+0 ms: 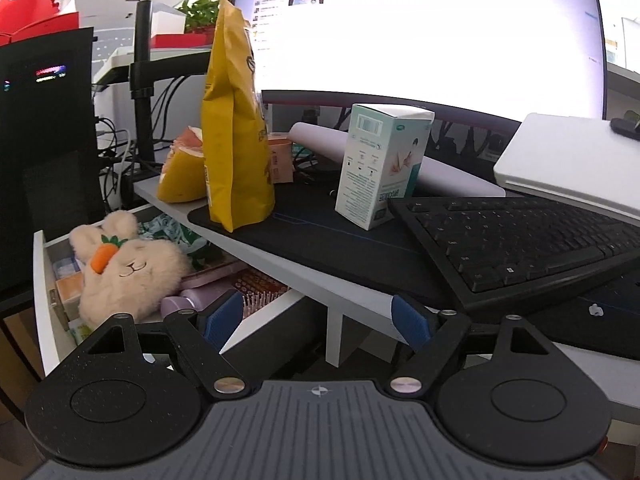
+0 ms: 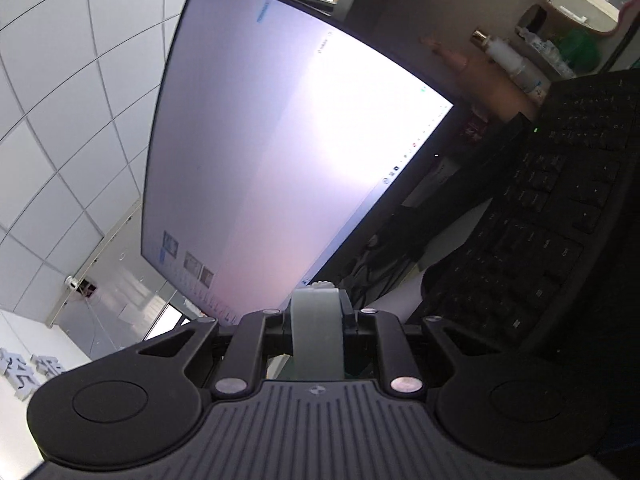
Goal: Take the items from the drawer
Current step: 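Carry the white case over the keyboard with the right tool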
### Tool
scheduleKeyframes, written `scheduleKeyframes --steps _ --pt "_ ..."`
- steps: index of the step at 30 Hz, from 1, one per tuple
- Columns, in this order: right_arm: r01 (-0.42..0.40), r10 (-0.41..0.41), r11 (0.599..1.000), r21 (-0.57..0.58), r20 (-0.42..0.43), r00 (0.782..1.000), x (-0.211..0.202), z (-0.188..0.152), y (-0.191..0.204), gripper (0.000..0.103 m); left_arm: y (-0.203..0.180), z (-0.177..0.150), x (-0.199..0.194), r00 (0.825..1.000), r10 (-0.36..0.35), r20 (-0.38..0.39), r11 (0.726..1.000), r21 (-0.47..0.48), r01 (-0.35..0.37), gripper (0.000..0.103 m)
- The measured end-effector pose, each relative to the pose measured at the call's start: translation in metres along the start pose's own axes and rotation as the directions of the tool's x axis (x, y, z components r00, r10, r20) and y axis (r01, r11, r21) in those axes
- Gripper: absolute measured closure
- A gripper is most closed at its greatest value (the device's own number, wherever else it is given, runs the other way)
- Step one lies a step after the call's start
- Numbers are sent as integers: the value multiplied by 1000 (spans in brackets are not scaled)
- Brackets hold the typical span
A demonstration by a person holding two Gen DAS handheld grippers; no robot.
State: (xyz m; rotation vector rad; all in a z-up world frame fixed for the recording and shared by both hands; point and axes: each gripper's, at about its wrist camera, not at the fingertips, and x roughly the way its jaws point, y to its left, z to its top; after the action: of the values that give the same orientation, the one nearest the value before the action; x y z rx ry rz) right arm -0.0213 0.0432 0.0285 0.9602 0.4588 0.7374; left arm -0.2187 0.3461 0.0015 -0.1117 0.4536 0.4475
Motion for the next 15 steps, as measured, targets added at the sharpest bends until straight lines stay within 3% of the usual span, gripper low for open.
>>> scheduleKeyframes --steps 15 --pt "43 -43 995 90 0 999 32 -12 -25 89 7 -2 3 1000 13 -8 1000 -21 -13 17"
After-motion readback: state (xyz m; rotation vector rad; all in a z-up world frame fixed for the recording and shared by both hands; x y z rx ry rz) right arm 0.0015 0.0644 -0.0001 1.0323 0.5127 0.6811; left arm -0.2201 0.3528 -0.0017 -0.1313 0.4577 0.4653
